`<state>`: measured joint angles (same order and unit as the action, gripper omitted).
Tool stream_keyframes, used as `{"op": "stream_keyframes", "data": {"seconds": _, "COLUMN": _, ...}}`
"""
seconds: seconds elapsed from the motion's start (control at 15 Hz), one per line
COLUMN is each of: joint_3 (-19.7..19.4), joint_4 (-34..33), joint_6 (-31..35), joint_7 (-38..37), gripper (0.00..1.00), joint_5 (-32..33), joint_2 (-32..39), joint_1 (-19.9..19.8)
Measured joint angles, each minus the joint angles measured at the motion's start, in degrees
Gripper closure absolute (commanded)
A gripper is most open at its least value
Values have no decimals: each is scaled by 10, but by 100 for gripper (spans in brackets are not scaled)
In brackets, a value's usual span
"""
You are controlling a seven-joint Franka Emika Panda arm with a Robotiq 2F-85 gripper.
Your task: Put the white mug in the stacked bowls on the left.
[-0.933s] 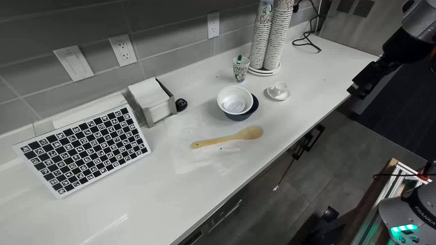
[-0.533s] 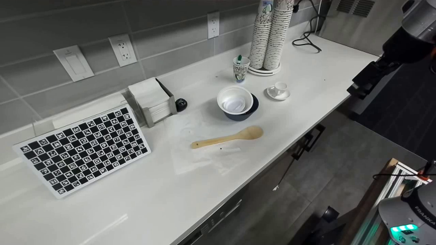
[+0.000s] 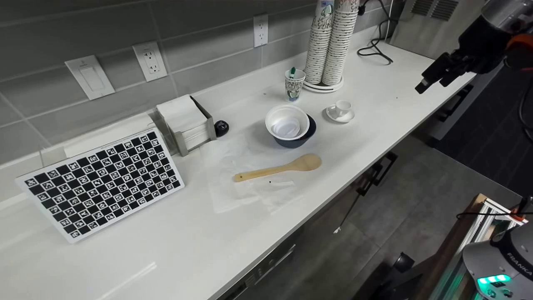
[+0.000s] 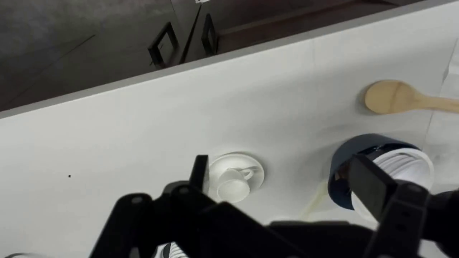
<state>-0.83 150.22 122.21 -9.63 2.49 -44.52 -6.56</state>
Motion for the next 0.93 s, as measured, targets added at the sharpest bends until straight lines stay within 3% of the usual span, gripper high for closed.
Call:
{"op": "stream_keyframes", "data": {"seconds": 0.27, "joint_3": -55, "joint_4": -98, "joint_6": 12, "joint_7": 74, "gripper": 0, "joint_5": -13, "joint_2": 135, "joint_1": 10}}
{"op": "stream_keyframes", "data": {"seconds": 0.53, "joint_3": -65, "joint_4": -207, "joint_6": -2, "joint_7": 125, "gripper": 0, "joint_5": -59, "joint_2": 260, "joint_1": 42}}
{"op": "stream_keyframes", "data": {"seconds": 0.93, "joint_3": -66, "joint_4": -242, "joint_6": -15, "joint_7": 133, "gripper": 0, "joint_5": -63, "joint_2": 293, "joint_1": 48}}
